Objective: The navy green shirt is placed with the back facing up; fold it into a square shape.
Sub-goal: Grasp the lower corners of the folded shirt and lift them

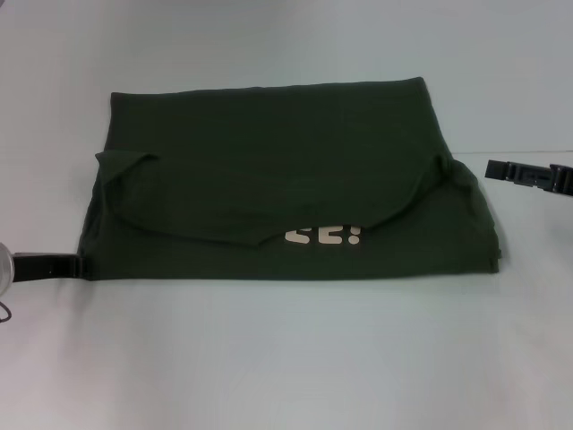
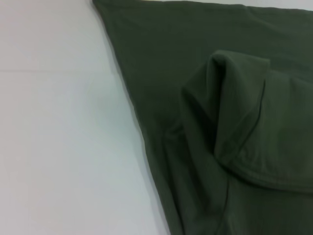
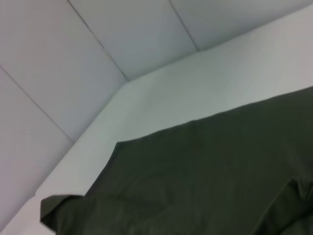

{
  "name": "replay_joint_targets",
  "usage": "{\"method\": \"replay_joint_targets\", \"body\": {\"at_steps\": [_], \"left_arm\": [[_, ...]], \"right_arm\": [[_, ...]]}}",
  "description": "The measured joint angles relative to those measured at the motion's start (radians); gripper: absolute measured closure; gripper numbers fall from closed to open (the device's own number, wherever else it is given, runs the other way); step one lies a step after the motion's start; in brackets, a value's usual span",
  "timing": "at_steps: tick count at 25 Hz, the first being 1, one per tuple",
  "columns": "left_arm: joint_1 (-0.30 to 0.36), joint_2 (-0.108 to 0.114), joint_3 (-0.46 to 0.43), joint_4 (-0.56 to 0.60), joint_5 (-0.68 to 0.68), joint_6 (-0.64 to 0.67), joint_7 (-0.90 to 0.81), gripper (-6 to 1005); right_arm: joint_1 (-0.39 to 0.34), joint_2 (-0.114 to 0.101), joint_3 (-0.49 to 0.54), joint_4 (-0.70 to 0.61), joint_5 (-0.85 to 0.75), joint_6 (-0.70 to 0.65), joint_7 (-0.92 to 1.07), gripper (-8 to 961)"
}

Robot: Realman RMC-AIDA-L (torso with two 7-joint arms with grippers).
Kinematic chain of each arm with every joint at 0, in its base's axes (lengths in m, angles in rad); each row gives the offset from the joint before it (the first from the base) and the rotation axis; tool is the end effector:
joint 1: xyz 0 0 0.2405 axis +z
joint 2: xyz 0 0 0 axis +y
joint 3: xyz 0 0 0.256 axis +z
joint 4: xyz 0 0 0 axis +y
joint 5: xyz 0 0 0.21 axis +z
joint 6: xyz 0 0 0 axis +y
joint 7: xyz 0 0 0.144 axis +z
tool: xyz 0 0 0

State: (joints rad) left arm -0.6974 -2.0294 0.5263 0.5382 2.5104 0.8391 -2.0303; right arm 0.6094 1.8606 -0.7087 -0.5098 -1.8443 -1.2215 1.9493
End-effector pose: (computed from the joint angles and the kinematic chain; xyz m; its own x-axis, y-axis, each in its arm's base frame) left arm -0.3388 0.4094 0.0268 0.4983 0.7445 0.4442 0.8162 -0.2301 -0.5299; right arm 0.2981 0.4038 0.0852 0.3847 -0.6291 -0.6755 -0.9036 -0.4060 -0.1364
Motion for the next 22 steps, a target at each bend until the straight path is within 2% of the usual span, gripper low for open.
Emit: {"method": "replay_joint_targets", "body": {"at_steps": [2,5,7,9,11,14,22], "left_arm": [[-0.003,0.001,0.000,0.000,-0.002,0.002,-0.007,995],[-0.006,0.001,0.000,0.000,-0.005,0.005,-0.009,995],[-0.007,0.002,0.000,0.000,-0.006,0.004,-0.010,994],[-0.007,0.002,-0.004,0.000,-0.007,0.002,-0.010,994],[-0.007,0.002,-0.008,0.000,-0.007,0.001,-0.010,994],[-0.008,0.001,-0.009,0.000,-0.007,0.001,-0.010,994],[-0.009,0.000,-0.010,0.000,-0.007,-0.001,-0.010,994]], "right_arm": [[0.018,-0.025,-0.045,-0.005,-0.013,-0.005,0.077,72],[0.078,-0.073,-0.095,-0.006,-0.132,-0.015,0.258,72],[0.120,-0.091,-0.102,-0.007,-0.248,-0.028,0.336,73],[0.160,-0.098,-0.103,-0.007,-0.361,-0.039,0.392,73],[0.190,-0.096,-0.104,-0.007,-0.465,-0.047,0.427,73],[0.217,-0.079,-0.104,-0.005,-0.556,-0.046,0.433,73],[0.230,-0.012,-0.120,0.003,-0.610,0.056,0.357,73]]}}
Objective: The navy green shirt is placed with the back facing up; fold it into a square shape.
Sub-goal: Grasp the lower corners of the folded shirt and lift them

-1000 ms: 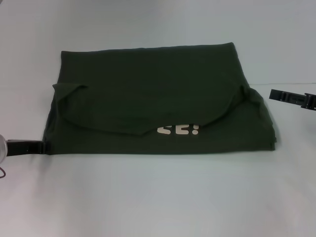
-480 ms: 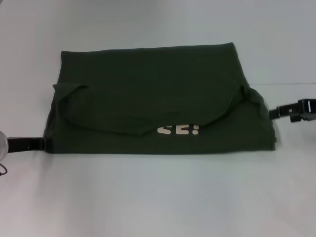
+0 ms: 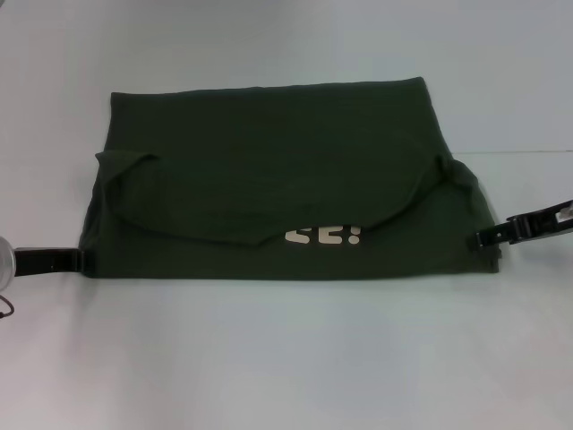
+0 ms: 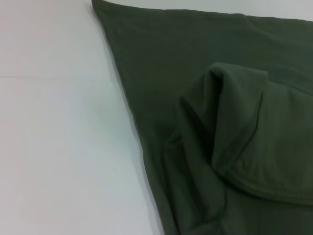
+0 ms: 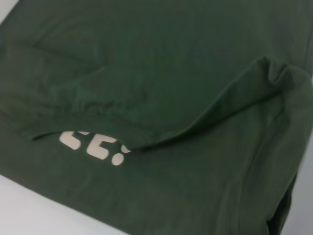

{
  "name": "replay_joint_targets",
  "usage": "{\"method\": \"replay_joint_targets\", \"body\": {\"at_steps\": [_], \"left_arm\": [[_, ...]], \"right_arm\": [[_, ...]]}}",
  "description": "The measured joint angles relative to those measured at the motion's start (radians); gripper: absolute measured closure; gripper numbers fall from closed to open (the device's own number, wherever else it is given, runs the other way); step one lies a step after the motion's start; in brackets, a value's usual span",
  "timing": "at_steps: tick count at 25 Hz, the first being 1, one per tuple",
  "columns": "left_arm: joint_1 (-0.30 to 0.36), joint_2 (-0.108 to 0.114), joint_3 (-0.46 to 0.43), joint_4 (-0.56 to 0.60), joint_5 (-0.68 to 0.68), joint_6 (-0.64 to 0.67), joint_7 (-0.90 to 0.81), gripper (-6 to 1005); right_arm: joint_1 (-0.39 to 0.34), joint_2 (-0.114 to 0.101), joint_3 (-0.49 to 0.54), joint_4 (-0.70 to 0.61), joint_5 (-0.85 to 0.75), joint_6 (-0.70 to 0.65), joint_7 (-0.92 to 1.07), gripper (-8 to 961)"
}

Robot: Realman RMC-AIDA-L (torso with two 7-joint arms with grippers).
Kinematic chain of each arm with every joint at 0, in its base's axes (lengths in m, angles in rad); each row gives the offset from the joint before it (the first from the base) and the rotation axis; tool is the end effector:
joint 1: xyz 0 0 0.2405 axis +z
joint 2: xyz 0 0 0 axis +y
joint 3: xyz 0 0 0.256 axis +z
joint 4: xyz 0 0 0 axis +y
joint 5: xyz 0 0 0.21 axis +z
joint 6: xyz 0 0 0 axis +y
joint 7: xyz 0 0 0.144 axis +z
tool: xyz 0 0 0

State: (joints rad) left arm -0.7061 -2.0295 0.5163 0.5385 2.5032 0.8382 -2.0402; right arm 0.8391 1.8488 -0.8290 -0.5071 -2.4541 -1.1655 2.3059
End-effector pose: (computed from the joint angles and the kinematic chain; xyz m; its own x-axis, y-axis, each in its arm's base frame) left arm -0.3353 0.4128 0.0279 0.4884 0.7392 0.4637 0.8259 -0.2202 -0.5190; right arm 0.2756 0.4361 0.0592 0.5008 -0.8337 -0.2325 -0.8276 -0.3826 -0.4106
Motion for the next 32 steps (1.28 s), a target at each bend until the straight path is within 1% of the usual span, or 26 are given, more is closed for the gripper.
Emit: {"method": "replay_joint_targets", "body": {"at_steps": [4,9,14,25,28,32], "left_arm": [[0.000,0.000,-0.001,0.000,-0.001,-0.001,0.000,995],[0.001,0.000,-0.001,0.000,-0.001,-0.001,0.000,995],[0.000,0.000,-0.001,0.000,-0.001,-0.001,0.000,995],[0.001,-0.002,-0.001,0.000,-0.001,-0.001,0.000,994],[0.000,-0.003,-0.001,0.000,-0.001,-0.001,-0.004,995],[-0.001,-0.003,-0.001,0.000,-0.001,0.000,-0.010,996]], "right_arm": [[-0.005,0.028,-0.005,0.003,-0.012,0.074,-0.031,74],[-0.006,0.046,-0.020,0.034,-0.013,0.134,-0.051,74],[0.000,0.066,-0.022,0.055,-0.013,0.168,-0.073,149],[-0.009,0.070,-0.018,0.051,-0.010,0.184,-0.074,317],[-0.010,0.074,-0.017,0.048,-0.009,0.186,-0.078,364],[-0.010,0.079,-0.021,0.048,-0.011,0.195,-0.080,399]]}}
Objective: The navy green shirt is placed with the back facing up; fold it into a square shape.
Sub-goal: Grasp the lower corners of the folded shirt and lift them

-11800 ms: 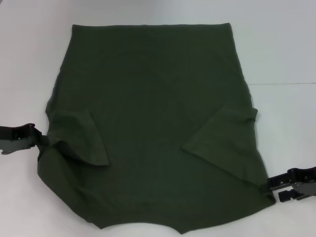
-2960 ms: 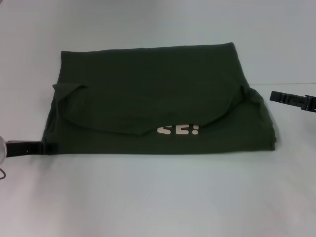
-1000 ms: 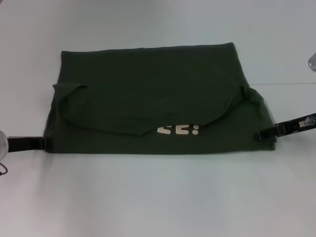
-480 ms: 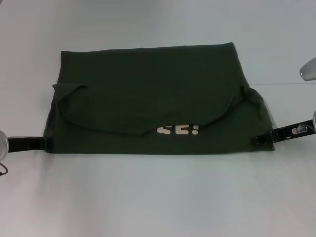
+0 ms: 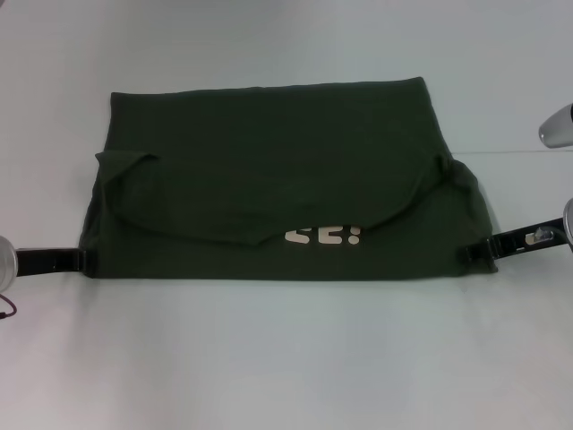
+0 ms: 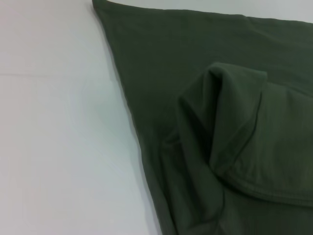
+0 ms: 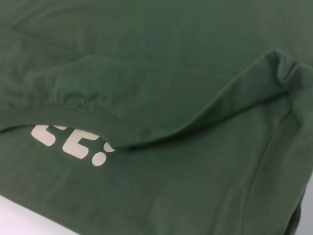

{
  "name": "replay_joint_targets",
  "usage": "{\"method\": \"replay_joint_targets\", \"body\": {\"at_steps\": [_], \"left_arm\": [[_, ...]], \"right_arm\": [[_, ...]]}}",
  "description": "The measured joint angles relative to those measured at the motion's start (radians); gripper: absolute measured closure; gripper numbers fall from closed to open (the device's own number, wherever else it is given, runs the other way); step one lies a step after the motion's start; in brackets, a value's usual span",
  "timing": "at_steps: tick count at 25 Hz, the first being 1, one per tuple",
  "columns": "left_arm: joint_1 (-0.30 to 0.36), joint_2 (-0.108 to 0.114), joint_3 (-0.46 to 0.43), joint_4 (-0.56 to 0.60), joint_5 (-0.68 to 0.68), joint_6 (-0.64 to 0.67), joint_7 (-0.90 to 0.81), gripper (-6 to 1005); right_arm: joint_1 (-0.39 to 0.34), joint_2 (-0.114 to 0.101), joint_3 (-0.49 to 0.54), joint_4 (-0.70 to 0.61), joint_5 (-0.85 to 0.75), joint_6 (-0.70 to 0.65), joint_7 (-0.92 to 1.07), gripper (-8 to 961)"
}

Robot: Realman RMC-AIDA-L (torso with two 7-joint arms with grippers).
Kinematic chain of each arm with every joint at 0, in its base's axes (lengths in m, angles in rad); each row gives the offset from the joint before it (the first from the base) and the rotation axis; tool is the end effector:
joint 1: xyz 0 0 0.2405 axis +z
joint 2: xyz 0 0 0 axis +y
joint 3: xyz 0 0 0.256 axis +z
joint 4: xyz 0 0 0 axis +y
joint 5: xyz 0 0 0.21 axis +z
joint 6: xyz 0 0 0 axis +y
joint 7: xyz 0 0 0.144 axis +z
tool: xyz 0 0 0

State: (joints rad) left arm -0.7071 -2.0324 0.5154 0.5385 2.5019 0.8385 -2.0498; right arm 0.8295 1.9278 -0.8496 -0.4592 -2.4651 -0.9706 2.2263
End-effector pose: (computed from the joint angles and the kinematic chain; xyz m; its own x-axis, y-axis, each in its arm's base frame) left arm -0.3343 0.4128 0.0265 0.4791 0.7413 0.4700 0.8325 -0.2140 -0.5110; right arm 0.2854 0.4357 0.0216 0.5583 -0.7943 -0.2396 -0.7782 -0.4013 -0.4831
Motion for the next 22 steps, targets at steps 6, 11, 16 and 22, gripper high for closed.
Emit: {"method": "replay_joint_targets", "body": {"at_steps": [6,11,16,22], "left_arm": [[0.000,0.000,0.000,0.000,0.000,0.001,-0.001,995],[0.000,0.000,0.000,0.000,0.000,0.001,-0.001,994],[0.000,0.000,0.000,0.001,0.000,0.006,-0.006,995],[0.016,0.018,-0.009,0.057,0.001,0.181,-0.043,995]], "right_arm": [[-0.002,0.001,0.001,-0.002,0.002,0.000,-0.001,589],[-0.002,0.001,0.002,-0.003,0.000,-0.001,-0.004,806],[-0.008,-0.002,0.007,-0.005,0.005,-0.004,-0.010,862],[-0.057,-0.011,0.038,-0.083,0.061,-0.131,-0.045,879]]}}
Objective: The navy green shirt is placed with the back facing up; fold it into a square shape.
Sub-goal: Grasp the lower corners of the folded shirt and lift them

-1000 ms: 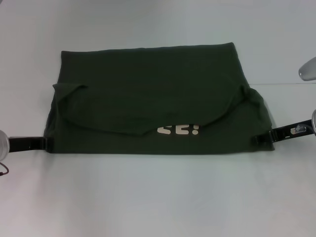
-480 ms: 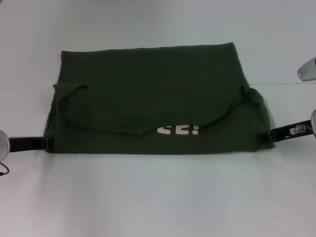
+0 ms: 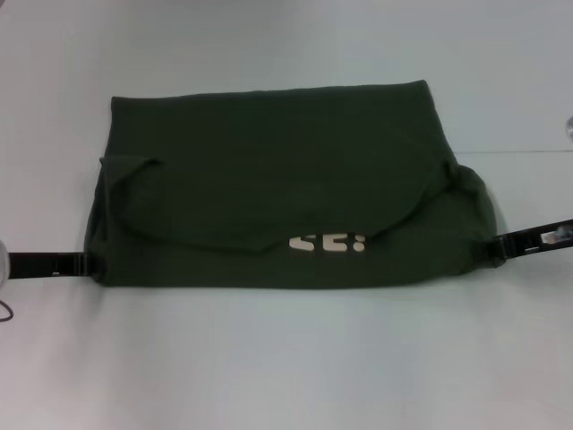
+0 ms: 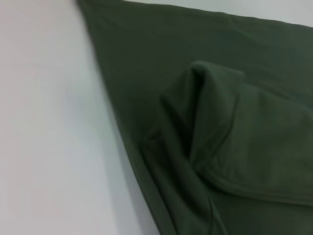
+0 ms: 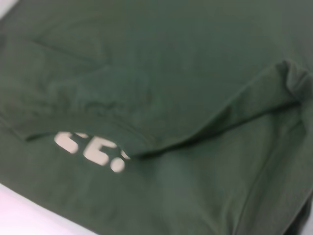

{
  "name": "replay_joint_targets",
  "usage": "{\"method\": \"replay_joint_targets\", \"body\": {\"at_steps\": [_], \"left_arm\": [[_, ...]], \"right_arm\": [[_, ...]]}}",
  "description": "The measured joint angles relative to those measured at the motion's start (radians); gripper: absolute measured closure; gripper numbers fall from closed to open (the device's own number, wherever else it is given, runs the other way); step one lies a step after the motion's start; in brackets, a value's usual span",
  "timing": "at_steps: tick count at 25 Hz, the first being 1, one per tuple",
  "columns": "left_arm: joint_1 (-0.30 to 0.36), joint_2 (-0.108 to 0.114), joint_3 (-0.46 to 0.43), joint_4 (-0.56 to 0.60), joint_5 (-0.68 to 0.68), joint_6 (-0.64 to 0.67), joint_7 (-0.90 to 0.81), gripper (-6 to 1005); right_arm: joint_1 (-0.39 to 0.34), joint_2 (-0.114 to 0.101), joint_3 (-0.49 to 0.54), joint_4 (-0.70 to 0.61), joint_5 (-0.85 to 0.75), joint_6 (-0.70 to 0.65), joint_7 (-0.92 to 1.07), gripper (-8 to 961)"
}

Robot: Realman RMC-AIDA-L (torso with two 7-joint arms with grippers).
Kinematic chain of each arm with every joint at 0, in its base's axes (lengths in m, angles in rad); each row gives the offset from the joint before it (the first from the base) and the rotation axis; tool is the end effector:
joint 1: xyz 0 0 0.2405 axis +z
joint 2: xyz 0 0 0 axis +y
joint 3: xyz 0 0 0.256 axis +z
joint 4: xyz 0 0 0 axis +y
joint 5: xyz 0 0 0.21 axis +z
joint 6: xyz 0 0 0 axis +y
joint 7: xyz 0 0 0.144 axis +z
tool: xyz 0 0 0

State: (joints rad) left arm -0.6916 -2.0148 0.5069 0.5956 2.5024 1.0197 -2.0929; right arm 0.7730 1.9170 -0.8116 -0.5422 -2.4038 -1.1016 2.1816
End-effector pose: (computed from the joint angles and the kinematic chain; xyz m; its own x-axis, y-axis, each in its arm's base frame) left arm -0.3266 0.4031 0.0353 0.4437 0.7747 0.4504 0.8715 -0.2559 -0.4184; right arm 0.2868 0.4242 0.0373 0.5522 -0.7889 -0.2698 -0.8072 -0.4248 -0.4098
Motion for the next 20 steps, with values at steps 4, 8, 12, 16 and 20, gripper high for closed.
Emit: {"method": "replay_joint_targets", "body": {"at_steps": [4,8,12,16,20], "left_arm": [[0.016,0.026,-0.046,0.050,0.008,0.202,-0.010,994],[0.041,0.055,-0.097,0.107,0.029,0.407,-0.006,994],[0.070,0.074,-0.117,0.184,0.075,0.608,0.021,994],[0.081,0.100,-0.166,0.231,0.141,0.799,0.078,995],[0.063,0.121,-0.209,0.245,0.214,0.948,0.128,995]], "right_arm": [[-0.070,0.012,0.026,-0.107,0.056,-0.116,-0.051,883],[-0.148,0.019,0.064,-0.178,0.125,-0.258,-0.146,884],[-0.200,0.011,0.122,-0.202,0.153,-0.418,-0.216,885],[-0.262,0.009,0.174,-0.238,0.155,-0.583,-0.258,886],[-0.308,-0.003,0.215,-0.254,0.155,-0.750,-0.287,887]]}}
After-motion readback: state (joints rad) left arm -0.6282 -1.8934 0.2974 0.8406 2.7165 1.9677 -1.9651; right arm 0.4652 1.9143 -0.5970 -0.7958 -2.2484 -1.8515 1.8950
